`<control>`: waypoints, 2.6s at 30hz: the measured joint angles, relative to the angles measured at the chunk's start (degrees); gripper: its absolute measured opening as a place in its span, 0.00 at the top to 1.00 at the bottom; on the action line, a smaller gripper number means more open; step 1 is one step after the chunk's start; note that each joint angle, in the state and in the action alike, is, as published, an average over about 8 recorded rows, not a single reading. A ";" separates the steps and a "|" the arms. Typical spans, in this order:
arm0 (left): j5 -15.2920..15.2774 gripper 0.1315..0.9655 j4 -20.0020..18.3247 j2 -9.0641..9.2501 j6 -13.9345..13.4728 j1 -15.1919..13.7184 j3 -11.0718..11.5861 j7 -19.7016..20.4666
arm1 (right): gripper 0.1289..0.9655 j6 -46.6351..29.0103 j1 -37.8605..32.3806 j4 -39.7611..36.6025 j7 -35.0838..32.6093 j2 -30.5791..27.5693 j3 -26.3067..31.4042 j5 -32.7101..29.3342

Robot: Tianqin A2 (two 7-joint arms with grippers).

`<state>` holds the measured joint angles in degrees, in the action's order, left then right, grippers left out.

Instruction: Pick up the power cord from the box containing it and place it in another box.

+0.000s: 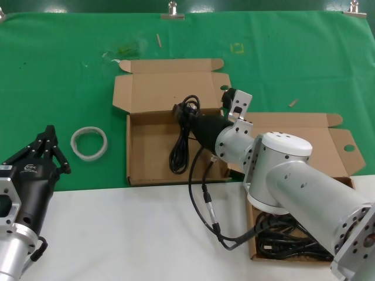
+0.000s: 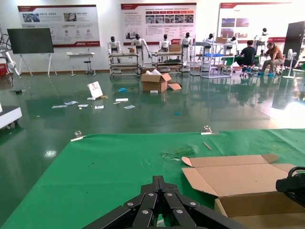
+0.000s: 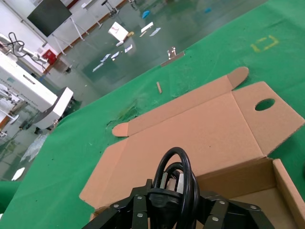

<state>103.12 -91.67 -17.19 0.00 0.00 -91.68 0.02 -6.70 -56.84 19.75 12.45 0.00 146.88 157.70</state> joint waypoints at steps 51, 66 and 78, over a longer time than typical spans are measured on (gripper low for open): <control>0.00 0.99 0.00 0.00 0.00 0.00 0.00 0.00 | 0.05 -17.72 23.86 38.45 -40.78 -5.23 -50.94 -13.67; 0.00 0.87 0.00 0.00 0.00 0.00 0.00 0.00 | 0.00 -13.50 29.57 44.21 -35.87 -7.30 -51.66 -20.73; 0.00 0.67 0.00 0.00 0.00 0.00 0.00 0.00 | 0.00 -9.52 34.94 49.67 -31.25 -9.24 -52.35 -27.40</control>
<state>103.12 -91.67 -17.19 0.00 0.00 -91.68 0.02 -16.21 -21.91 69.42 -18.79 -9.24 94.53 130.30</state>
